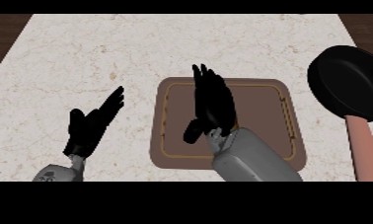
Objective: Pick the sweet potato from the tray and place it in the pot
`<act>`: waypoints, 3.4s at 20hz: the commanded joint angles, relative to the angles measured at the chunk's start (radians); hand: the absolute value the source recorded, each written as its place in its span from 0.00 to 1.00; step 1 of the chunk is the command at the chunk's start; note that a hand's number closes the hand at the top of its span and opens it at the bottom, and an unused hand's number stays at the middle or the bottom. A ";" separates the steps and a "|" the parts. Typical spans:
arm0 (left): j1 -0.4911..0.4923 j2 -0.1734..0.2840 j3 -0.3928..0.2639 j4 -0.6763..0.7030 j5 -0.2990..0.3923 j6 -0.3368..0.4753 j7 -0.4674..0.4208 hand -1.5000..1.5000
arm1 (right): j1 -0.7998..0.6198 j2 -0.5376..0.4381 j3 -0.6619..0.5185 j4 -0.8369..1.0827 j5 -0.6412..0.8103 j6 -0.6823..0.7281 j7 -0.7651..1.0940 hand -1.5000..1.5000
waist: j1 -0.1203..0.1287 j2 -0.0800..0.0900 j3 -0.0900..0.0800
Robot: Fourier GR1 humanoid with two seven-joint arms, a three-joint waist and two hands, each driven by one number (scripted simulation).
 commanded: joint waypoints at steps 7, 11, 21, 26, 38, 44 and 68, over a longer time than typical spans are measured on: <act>-0.021 -0.064 0.032 -0.012 -0.044 0.003 0.055 0.50 | 0.123 -0.097 -0.087 -0.065 0.071 0.082 -0.113 0.00 | -0.003 -0.001 0.001; -0.011 -0.031 0.085 -0.026 -0.033 -0.060 0.057 0.50 | 0.154 -0.075 -0.134 -0.133 0.087 0.106 -0.137 0.00 | -0.001 0.000 0.001; -0.071 -0.051 0.125 0.046 -0.050 -0.087 0.033 0.50 | 0.272 -0.064 -0.252 -0.104 -0.087 0.029 -0.436 0.00 | -0.003 0.002 0.001; -0.049 -0.082 0.113 0.067 -0.091 -0.085 0.021 0.50 | 0.224 0.027 -0.314 0.005 -0.118 -0.010 -0.479 0.00 | 0.001 0.002 0.001; -0.018 -0.097 0.133 0.019 -0.118 -0.101 0.028 0.50 | 0.287 -0.089 -0.350 0.249 -0.082 -0.021 -0.805 1.00 | 0.005 0.002 0.001; -0.019 -0.155 0.110 -0.027 -0.135 -0.072 0.096 0.50 | 0.240 -0.029 -0.464 0.386 -0.199 -0.039 -0.952 1.00 | 0.005 0.003 0.001; 0.028 -0.134 0.153 -0.023 -0.141 -0.083 0.039 0.50 | 0.437 -0.798 -0.997 0.527 -0.779 0.663 -1.759 1.00 | -0.042 0.013 0.012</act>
